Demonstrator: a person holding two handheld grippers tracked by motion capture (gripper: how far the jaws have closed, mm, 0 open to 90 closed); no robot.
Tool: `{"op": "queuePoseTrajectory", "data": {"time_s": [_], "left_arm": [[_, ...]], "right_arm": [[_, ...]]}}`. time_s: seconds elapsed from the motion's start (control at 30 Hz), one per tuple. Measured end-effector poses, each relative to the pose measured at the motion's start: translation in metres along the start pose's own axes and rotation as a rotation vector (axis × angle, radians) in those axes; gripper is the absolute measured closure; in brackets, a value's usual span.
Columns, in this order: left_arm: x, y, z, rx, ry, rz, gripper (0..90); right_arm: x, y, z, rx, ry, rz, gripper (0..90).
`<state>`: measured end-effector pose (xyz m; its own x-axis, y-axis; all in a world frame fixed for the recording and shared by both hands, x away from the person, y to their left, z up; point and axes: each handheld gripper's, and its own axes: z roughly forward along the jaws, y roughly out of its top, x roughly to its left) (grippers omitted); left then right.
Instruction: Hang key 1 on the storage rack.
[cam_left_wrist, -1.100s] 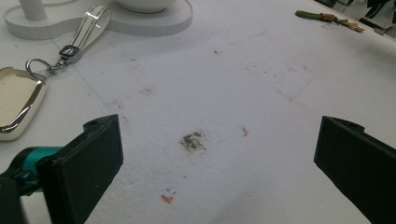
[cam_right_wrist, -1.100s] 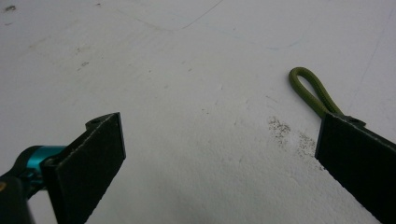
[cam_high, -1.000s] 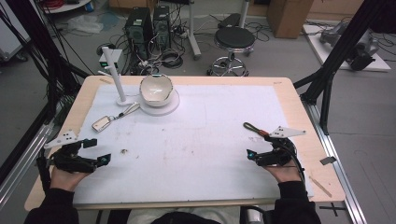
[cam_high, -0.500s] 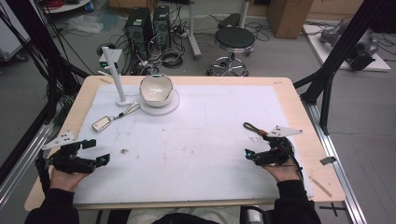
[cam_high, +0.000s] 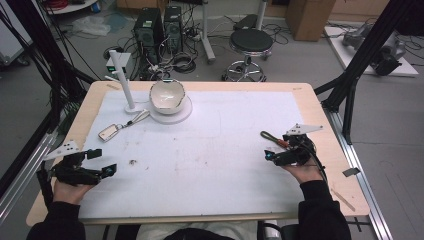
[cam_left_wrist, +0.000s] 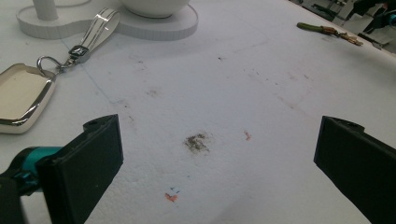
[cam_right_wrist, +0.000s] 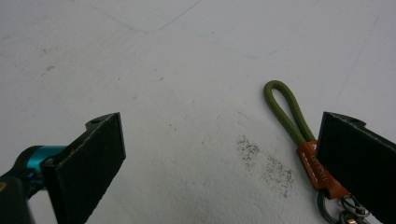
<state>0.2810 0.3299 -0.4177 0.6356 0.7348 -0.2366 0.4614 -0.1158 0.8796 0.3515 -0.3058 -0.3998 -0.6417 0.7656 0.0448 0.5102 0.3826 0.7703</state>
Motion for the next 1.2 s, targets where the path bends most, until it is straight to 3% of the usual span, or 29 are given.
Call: {"op": "queuePoseTrajectory", "data": {"time_s": [0.2,0.67,0.83,0.9,1.17,1.2], "left_arm": [[-0.001,0.0,0.002,0.018,0.005,0.009,1.7],[0.0,0.0,0.001,0.008,-0.012,0.009,1.7],[0.001,0.0,0.0,-0.003,-0.027,0.004,1.8],[0.001,0.0,0.0,-0.004,-0.027,0.004,1.7],[0.001,0.0,0.001,0.006,-0.029,0.011,1.7],[0.001,0.0,0.001,0.005,-0.027,0.01,1.7]], "right_arm": [[-0.008,0.011,0.003,0.04,-0.015,-0.028,0.8],[-0.049,0.017,0.017,0.145,-0.037,0.023,1.4],[-0.064,0.013,0.023,0.21,-0.004,0.042,8.2],[-0.07,0.011,0.026,0.237,0.014,0.034,15.8],[-0.079,0.005,0.033,0.301,0.02,0.032,28.5],[-0.08,0.003,0.034,0.315,0.017,0.027,34.2]]}}
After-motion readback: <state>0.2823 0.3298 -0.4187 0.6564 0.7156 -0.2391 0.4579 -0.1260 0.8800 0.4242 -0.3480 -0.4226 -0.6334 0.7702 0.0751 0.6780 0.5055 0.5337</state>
